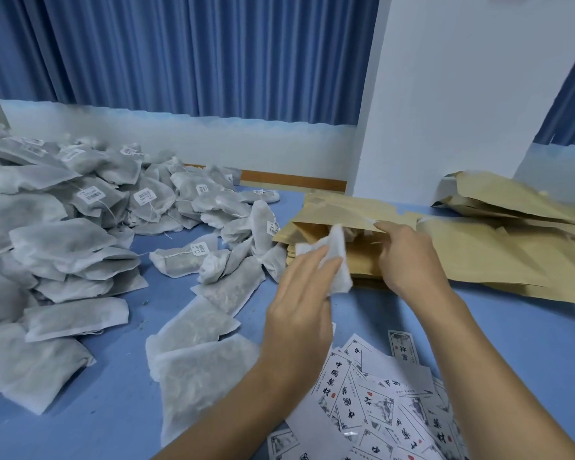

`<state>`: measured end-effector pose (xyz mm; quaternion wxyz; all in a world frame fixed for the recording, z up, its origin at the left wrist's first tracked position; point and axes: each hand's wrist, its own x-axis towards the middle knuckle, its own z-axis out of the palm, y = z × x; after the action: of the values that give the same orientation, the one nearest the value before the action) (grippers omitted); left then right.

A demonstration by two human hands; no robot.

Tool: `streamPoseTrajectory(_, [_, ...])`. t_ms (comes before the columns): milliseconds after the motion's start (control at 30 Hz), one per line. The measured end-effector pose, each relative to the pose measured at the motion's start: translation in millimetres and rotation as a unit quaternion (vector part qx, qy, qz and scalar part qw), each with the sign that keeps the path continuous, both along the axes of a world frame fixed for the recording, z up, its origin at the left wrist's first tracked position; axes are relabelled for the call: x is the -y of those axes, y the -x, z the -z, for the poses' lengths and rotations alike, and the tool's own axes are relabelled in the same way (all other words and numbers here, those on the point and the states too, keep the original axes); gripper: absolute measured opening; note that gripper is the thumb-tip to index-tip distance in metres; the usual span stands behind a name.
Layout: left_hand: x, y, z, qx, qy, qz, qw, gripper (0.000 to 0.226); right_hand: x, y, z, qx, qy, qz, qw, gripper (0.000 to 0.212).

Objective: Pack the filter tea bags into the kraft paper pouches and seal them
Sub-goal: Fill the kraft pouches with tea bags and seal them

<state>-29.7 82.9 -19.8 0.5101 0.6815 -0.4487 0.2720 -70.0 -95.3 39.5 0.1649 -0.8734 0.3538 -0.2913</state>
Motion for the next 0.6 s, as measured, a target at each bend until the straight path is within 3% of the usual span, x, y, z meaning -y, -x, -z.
streamPoseTrajectory(67, [14.5,-1.9,-7.6,0.066,0.016,0.01,0.998,0.045,-0.1,1.3,-3.9,-0.004,0.002,-0.013,1.0,0.058])
streamPoseTrajectory(100, [24.5,-4.4,-13.9,0.066,-0.026,0.008,0.997,0.046,-0.7,1.4,-6.1,-0.002,-0.001,-0.021,1.0,0.057])
streamPoseTrajectory(167, [49.6,-11.4,-28.1,0.026,-0.204,-0.023,0.978,0.043,-1.4,2.1,-9.4,0.003,0.0,-0.035,0.999,0.053])
streamPoseTrajectory(233, [80.6,-23.0,-39.3,-0.068,-0.361,-0.048,0.929,0.032,-4.4,3.1,-13.0,0.0,0.018,-0.05,0.999,0.049])
streamPoseTrajectory(300, [111.7,-41.4,-49.3,-0.105,-0.428,-0.031,0.897,0.035,-7.5,3.2,-17.1,0.006,0.035,-0.065,0.997,0.048])
streamPoseTrajectory(500, [139.3,-71.8,-52.4,-0.052,-0.433,0.002,0.9,0.034,-3.4,1.8,-15.7,0.021,0.035,-0.057,0.998,0.051])
streamPoseTrajectory(600, [118.9,-54.8,-47.3,0.018,-0.355,-0.016,0.935,0.02,2.5,-0.2,-9.4,0.029,0.024,-0.037,0.999,0.047])
